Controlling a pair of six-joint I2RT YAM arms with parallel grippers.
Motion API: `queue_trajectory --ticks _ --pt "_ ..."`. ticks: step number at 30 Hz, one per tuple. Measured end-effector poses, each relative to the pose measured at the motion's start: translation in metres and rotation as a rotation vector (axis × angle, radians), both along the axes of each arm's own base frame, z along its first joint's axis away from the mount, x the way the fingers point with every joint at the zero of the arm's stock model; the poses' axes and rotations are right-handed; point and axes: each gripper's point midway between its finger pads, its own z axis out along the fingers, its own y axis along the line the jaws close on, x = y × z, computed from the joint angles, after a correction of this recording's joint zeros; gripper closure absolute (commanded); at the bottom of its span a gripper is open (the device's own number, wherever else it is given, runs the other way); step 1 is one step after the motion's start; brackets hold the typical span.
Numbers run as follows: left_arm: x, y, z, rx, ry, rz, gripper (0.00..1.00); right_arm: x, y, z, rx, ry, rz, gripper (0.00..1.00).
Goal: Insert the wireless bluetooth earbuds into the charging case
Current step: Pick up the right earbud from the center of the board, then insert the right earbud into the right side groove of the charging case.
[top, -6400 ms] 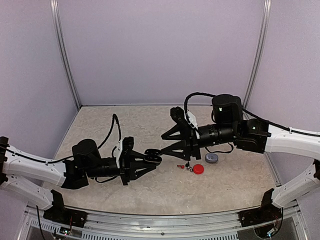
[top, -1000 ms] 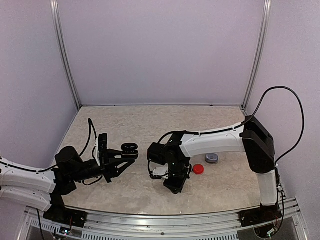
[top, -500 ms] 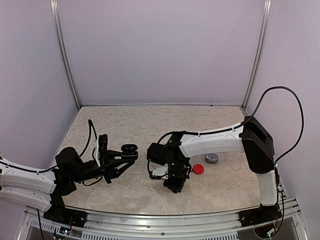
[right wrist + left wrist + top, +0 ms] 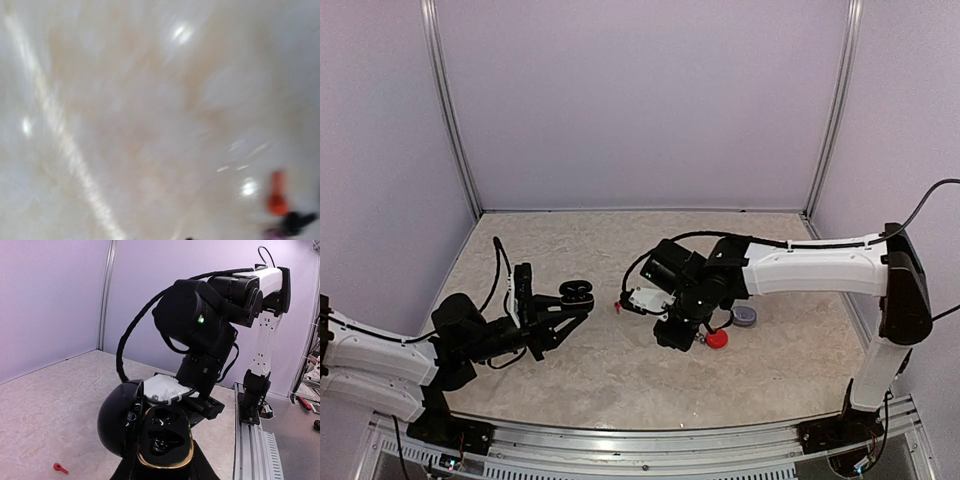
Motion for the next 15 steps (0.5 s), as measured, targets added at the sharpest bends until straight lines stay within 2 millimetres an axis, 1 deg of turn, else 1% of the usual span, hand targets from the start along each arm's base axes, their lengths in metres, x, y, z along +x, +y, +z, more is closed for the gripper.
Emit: queue_trajectory --ticks 4,8,12,15 --pt "0.001 0.001 0.003 -0.001 -0.027 0.006 0.93 0.011 0.005 0.043 0.154 -0.123 0.016 0.84" --pt "0.000 0.000 0.003 0.020 -0.082 0.011 0.93 0.013 0.011 0.096 0.338 -0.243 0.055 0.84" --pt "-0.004 -0.002 0.005 0.040 -0.149 0.015 0.94 0.004 0.017 0.145 0.531 -0.325 0.116 0.84" --pt "-0.008 -0.004 0.009 0.053 -0.205 0.023 0.94 -0.008 0.019 0.172 0.649 -0.358 0.174 0.84"
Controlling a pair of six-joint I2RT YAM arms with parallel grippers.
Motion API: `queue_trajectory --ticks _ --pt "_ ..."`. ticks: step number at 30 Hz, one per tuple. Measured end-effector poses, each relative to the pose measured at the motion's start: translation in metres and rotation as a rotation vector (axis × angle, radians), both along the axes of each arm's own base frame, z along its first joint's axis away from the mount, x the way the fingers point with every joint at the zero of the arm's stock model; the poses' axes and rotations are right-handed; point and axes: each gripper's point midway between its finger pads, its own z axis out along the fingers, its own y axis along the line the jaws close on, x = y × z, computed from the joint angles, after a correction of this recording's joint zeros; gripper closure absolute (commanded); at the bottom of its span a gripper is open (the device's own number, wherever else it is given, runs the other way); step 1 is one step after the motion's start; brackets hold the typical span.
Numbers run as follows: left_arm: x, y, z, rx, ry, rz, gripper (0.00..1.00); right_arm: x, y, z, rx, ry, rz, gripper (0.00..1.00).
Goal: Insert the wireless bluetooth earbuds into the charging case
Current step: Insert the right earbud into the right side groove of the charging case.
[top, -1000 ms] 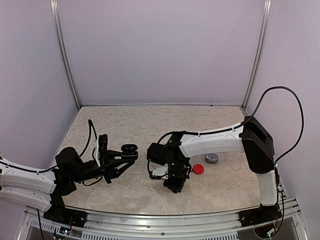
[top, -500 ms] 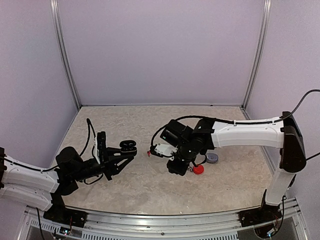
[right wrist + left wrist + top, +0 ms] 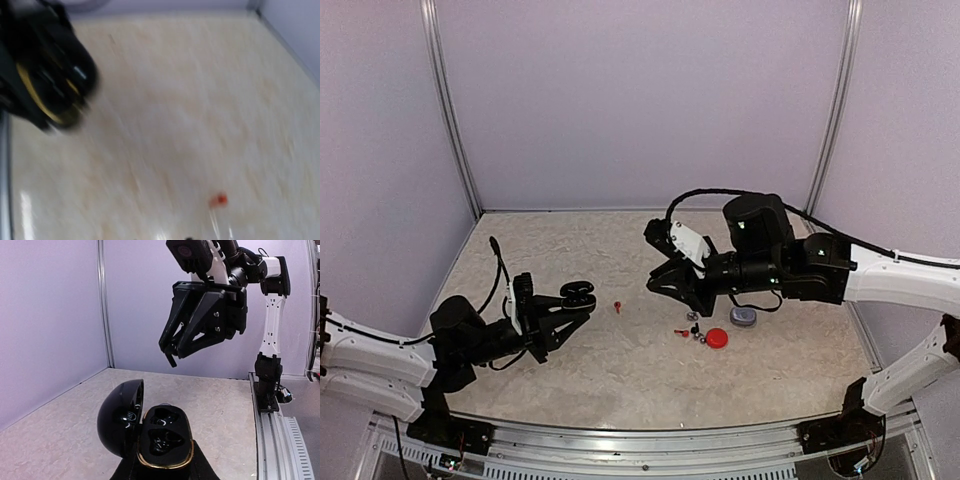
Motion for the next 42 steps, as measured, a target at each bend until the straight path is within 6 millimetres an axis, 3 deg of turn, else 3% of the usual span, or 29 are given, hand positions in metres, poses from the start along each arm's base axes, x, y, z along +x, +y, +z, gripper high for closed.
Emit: queue_trajectory --ticks 8,13,19,30,42 --pt "-0.003 -0.007 0.017 0.004 -0.108 0.039 0.94 -0.038 0.009 0.055 0.227 -0.085 0.180 0.84" --pt "-0.002 -0.010 0.029 -0.011 -0.135 0.060 0.94 -0.056 0.015 0.069 0.319 -0.113 0.258 0.84" --pt "-0.001 -0.018 0.031 -0.012 -0.130 0.061 0.95 -0.060 0.023 0.084 0.401 -0.153 0.287 0.84" --pt "0.003 -0.022 0.033 -0.041 -0.094 0.073 0.95 -0.055 0.048 0.069 0.408 -0.147 0.295 0.84" --pt "0.003 -0.023 0.035 -0.059 -0.084 0.071 0.95 -0.045 0.059 0.065 0.432 -0.128 0.259 0.84"
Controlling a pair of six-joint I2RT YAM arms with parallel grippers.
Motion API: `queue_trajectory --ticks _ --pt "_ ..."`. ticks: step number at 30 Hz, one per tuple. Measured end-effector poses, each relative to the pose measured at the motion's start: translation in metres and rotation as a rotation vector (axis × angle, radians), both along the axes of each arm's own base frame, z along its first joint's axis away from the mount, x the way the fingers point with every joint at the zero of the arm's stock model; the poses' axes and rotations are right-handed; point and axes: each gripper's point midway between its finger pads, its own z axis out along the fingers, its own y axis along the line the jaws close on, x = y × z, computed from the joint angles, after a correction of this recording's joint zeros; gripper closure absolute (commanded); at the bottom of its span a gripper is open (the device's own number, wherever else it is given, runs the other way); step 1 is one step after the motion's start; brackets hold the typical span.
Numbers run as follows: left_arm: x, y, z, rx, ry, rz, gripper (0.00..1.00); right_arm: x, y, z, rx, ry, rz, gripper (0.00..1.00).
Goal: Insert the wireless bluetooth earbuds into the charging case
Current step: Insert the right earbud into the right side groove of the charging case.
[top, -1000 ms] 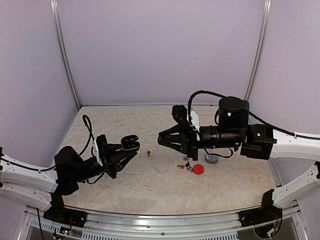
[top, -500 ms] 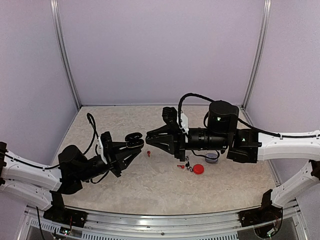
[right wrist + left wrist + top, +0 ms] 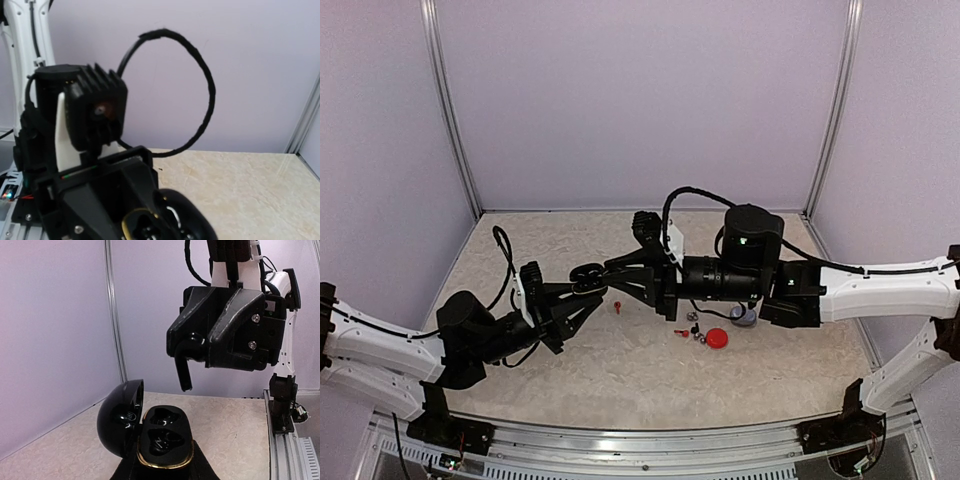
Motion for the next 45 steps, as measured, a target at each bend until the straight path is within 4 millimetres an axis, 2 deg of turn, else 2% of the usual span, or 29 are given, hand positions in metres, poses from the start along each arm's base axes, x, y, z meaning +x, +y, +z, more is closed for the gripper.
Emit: queue_trajectory --ticks 10,22,45 --pt "0.000 0.001 0.003 -0.017 0.008 -0.002 0.95 0.007 0.010 -0.007 -0.004 0.015 -0.013 0.84" --pt "-0.001 0.002 0.005 -0.028 0.011 0.004 0.95 0.015 0.012 -0.008 0.006 0.031 -0.060 0.85" --pt "0.005 0.009 -0.001 -0.022 0.030 0.054 0.95 0.027 0.020 -0.016 -0.002 0.112 -0.114 0.86"
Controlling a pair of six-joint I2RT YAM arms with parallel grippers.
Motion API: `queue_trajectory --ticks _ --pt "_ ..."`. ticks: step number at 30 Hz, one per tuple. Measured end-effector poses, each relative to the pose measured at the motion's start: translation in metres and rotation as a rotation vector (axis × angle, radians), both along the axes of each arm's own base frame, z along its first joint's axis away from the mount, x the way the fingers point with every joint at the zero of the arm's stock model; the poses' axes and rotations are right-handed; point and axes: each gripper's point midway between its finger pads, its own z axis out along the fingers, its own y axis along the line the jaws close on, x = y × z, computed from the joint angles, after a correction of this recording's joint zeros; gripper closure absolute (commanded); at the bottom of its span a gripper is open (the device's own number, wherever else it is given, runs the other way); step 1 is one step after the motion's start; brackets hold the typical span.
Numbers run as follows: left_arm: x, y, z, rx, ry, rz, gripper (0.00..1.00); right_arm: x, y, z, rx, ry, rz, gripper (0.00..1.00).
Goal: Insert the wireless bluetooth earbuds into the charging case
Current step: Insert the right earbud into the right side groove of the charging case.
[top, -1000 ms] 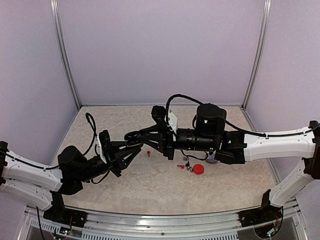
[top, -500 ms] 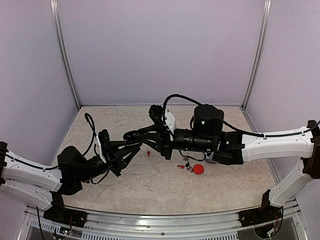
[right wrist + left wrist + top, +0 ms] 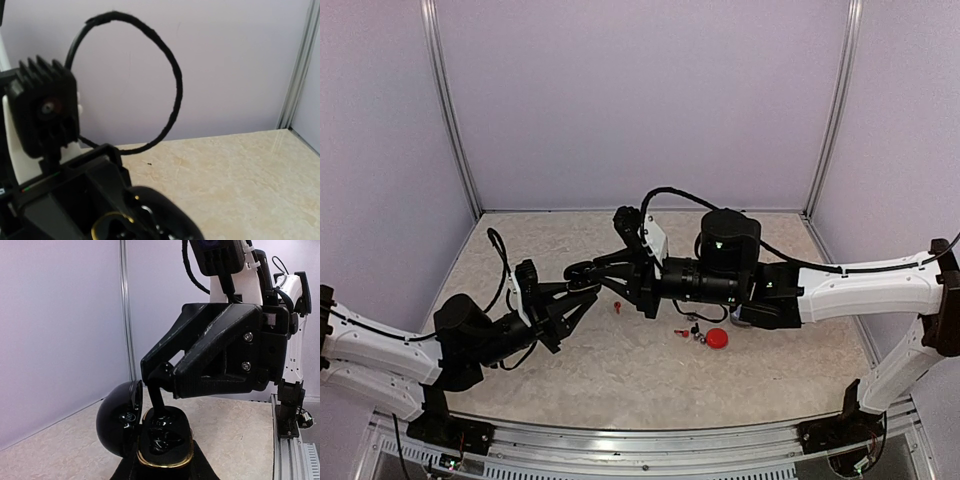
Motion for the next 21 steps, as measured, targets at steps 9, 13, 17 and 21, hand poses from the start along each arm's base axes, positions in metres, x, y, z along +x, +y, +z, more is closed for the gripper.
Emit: queue_trajectory --ticks 9,13,17,21 --pt "-0.0014 0.0011 -0.0044 0.023 -0.018 0.002 0.94 0.0012 0.0000 -0.0033 -0.005 0.061 -0.019 0.88" --pt "-0.0026 0.0023 -0.0054 0.047 -0.044 0.008 0.94 -0.0001 0.0003 -0.0046 -0.009 0.073 -0.017 0.89" --pt "-0.0033 0.0035 -0.0059 0.068 -0.062 0.014 0.95 -0.0011 0.0006 -0.0057 -0.012 0.077 -0.014 0.91" --pt "-0.0038 0.0045 -0.0059 0.076 -0.073 0.018 0.95 -0.0017 0.0007 -0.0056 -0.012 0.078 -0.013 0.91"
